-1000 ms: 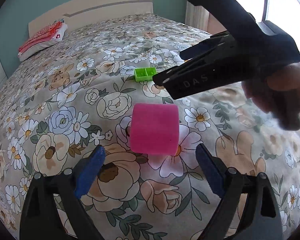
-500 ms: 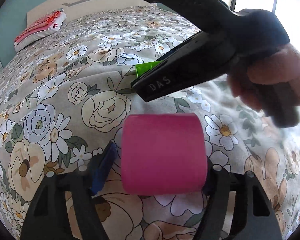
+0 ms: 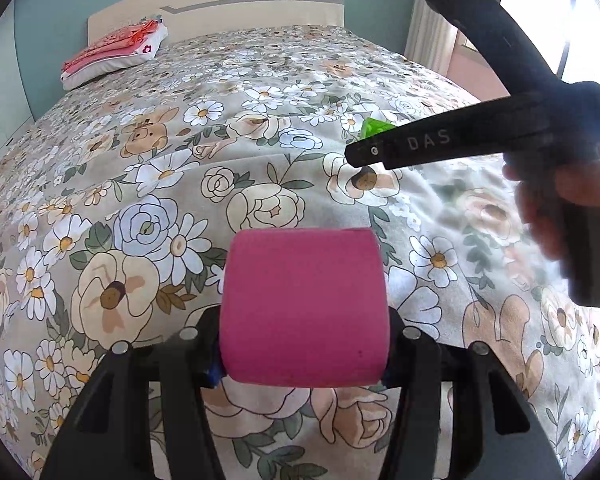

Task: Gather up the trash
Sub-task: 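Grasp the pink cup with the left gripper while the right gripper grasps the green block, then carry the pink cup and green block with both grippers to the wastebasket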

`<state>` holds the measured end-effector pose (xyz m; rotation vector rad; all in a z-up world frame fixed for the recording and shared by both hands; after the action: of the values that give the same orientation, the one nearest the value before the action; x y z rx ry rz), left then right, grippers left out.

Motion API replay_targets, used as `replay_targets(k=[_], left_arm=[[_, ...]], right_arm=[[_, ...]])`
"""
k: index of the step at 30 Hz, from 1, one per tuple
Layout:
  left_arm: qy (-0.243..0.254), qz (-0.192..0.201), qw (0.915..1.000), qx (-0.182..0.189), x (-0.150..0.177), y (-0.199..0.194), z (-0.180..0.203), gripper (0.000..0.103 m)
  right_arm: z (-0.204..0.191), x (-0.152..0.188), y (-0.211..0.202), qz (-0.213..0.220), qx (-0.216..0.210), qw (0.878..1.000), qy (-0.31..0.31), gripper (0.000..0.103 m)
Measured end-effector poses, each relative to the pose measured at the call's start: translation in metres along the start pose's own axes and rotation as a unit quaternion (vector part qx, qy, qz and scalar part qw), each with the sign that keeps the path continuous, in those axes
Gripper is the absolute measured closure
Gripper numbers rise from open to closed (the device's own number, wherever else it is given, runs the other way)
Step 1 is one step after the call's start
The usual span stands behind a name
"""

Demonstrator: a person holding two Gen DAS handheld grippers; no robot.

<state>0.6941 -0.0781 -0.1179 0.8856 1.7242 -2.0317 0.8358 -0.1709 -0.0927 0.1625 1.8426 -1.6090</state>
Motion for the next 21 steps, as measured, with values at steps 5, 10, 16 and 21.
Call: replay_targets(k=[5,10,16,21], left_arm=[[-0.001,0.029,0.9995,-0.013,-0.009,-0.062,-0.003,0.047],[-0.008,0.045,0.9987,-0.020,-0.011,-0.123,0.006,0.047],[-0.010,0.071,0.9971,-0.027,-0.006,-0.206,0.022,0.047],[-0.016,0.100,0.9943,-0.034,-0.004,-0.276,0.031,0.047]], right_arm=[[-0.011,0.005,-0.064,0.025,-0.009,0.999,0.025,0.055],[-0.024,0.016,-0.138,0.042,-0.023,0.997,0.055,0.055],[-0.057,0.036,-0.230,0.064,-0.026,0.997,0.047,0.055],[-0.090,0.053,-0.307,0.086,-0.019,0.996,0.027,0.055]])
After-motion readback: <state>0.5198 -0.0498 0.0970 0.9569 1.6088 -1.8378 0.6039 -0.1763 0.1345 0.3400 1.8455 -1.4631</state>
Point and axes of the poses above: each gripper's, at about its wrist camera, not at the fingertips, and y roughly the way its jaws point, z to its right, x to its underside, the point moved 9 cm from there along y, roughly the way its jaws point, and after that the axes turned 4 degrees about -y, right-handed, at the moved point
